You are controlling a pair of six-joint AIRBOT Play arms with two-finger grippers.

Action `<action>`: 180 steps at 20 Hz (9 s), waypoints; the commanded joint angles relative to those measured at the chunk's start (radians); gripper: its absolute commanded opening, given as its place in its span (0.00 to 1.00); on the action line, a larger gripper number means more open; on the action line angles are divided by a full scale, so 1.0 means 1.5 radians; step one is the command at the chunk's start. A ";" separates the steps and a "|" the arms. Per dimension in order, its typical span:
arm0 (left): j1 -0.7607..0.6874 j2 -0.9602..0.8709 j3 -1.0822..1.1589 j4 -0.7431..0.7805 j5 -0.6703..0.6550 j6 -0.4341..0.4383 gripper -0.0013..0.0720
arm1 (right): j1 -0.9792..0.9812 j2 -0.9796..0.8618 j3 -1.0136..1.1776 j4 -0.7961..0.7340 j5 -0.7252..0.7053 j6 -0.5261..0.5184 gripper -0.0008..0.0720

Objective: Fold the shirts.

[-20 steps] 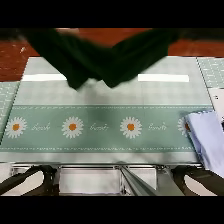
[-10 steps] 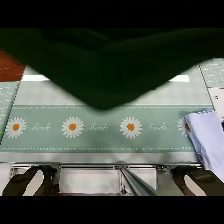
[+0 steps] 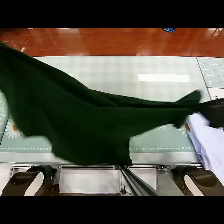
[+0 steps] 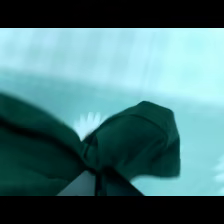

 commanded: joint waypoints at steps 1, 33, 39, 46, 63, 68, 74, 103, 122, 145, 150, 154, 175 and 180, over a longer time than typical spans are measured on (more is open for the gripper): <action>-0.015 -0.127 -0.075 -0.009 0.102 -0.002 0.04 | 0.000 -0.024 -0.213 0.045 -0.160 0.005 0.04; 0.072 -0.215 -0.580 -0.123 -0.052 -0.055 0.71 | -0.417 -0.380 -0.300 0.184 -0.263 -0.211 0.57; -0.111 -0.226 -0.625 -0.249 0.157 -0.084 0.71 | -0.417 -0.380 -0.300 0.192 -0.244 -0.215 0.57; -0.183 -0.337 -0.622 -0.278 0.220 -0.106 0.70 | -0.417 -0.380 -0.300 0.193 -0.261 -0.220 0.57; -0.183 -0.360 -0.520 -0.281 0.181 -0.034 0.05 | -0.332 -0.535 -0.276 0.380 -0.386 -0.304 0.57; -0.183 -0.360 -0.520 -0.281 0.179 -0.034 0.04 | -0.263 -0.636 -0.176 0.382 -0.398 -0.265 0.54; -0.154 -0.354 -0.494 -0.281 0.146 -0.024 0.04 | -0.217 -0.675 -0.042 0.381 -0.335 -0.282 0.04; -0.026 0.067 0.400 0.071 -0.073 -0.021 0.04 | -0.251 0.073 0.416 -0.038 -0.104 -0.082 0.04; -0.045 -0.545 0.180 0.151 0.123 -0.097 0.05 | -0.240 -0.522 0.176 0.223 -0.314 -0.230 0.04; -0.011 -0.810 0.401 0.149 -0.105 -0.093 0.04 | -0.178 -0.906 0.451 0.224 -0.186 -0.178 0.04; 0.004 -0.809 0.350 0.150 -0.227 -0.081 0.05 | -0.157 -0.904 0.436 0.085 -0.051 -0.159 0.04; 0.004 -0.809 0.301 0.150 -0.235 -0.089 0.05 | -0.127 -0.904 0.400 0.081 -0.096 -0.154 0.05; 0.361 -0.314 -0.466 -0.030 -0.089 -0.011 0.71 | -0.317 -0.296 -0.405 0.165 -0.294 -0.198 0.57; 0.289 -0.316 -0.522 -0.048 -0.007 -0.007 0.71 | -0.317 -0.296 -0.405 0.235 -0.288 -0.212 0.57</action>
